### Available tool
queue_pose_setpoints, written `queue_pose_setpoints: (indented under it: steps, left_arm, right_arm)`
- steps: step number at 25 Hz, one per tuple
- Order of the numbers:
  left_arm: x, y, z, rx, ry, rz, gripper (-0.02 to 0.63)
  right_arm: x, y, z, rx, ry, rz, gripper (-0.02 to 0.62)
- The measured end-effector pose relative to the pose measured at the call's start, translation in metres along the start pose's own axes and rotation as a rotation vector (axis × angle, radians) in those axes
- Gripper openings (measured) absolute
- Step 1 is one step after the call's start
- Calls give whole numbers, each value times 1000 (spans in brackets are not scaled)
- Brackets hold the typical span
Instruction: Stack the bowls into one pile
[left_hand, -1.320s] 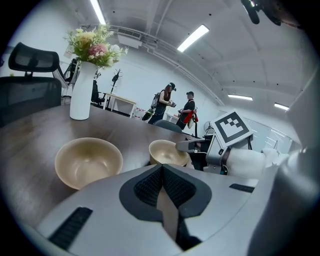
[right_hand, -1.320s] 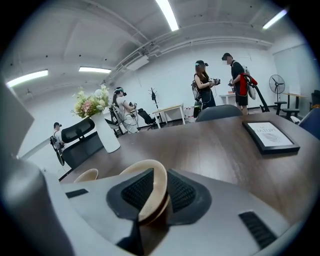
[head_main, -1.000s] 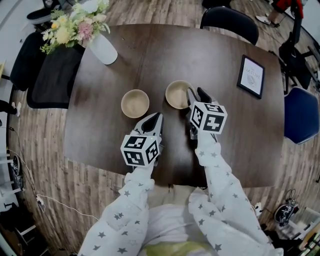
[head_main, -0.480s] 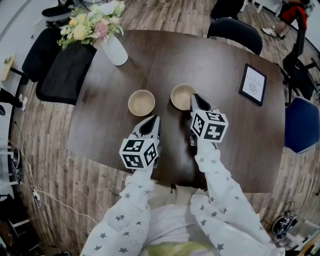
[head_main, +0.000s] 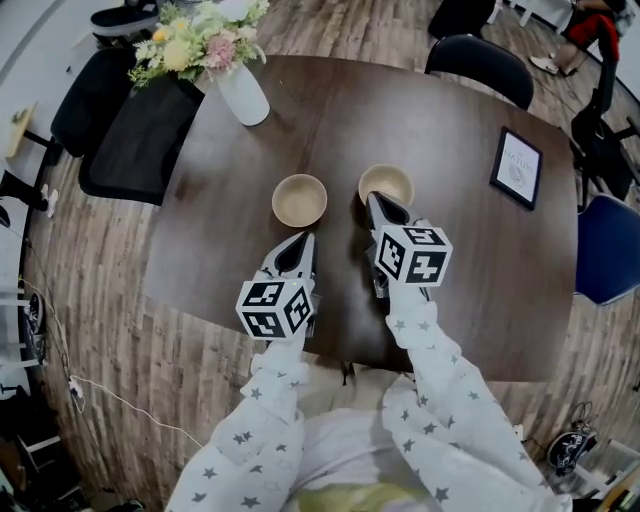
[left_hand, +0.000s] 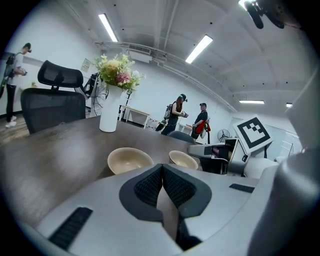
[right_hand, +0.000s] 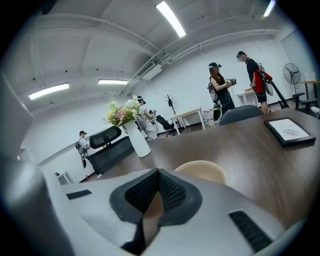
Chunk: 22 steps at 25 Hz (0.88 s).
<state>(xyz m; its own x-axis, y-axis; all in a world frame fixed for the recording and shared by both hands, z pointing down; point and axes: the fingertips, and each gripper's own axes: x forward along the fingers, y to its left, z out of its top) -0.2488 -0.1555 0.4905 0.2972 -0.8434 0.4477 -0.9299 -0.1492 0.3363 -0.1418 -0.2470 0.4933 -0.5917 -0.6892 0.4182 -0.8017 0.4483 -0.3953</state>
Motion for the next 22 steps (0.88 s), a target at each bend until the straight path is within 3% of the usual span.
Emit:
queue_pose_setpoints:
  steps: [8,13,16,22]
  left_arm:
    - [-5,33,3,3,35,-19,25]
    - [-8,46,-1,1,52,-28,25]
    - [-9,57,-2,-1,60,-28,25]
    - [-12,78,-4,-2,78,-28,25]
  right_arm:
    - [32,46,-28,51,53,78,26]
    - [44,50,-41,84,84,54,33]
    - [55,54,-50,122,104,42,107]
    - [75,52,-66,152,144,-20,124]
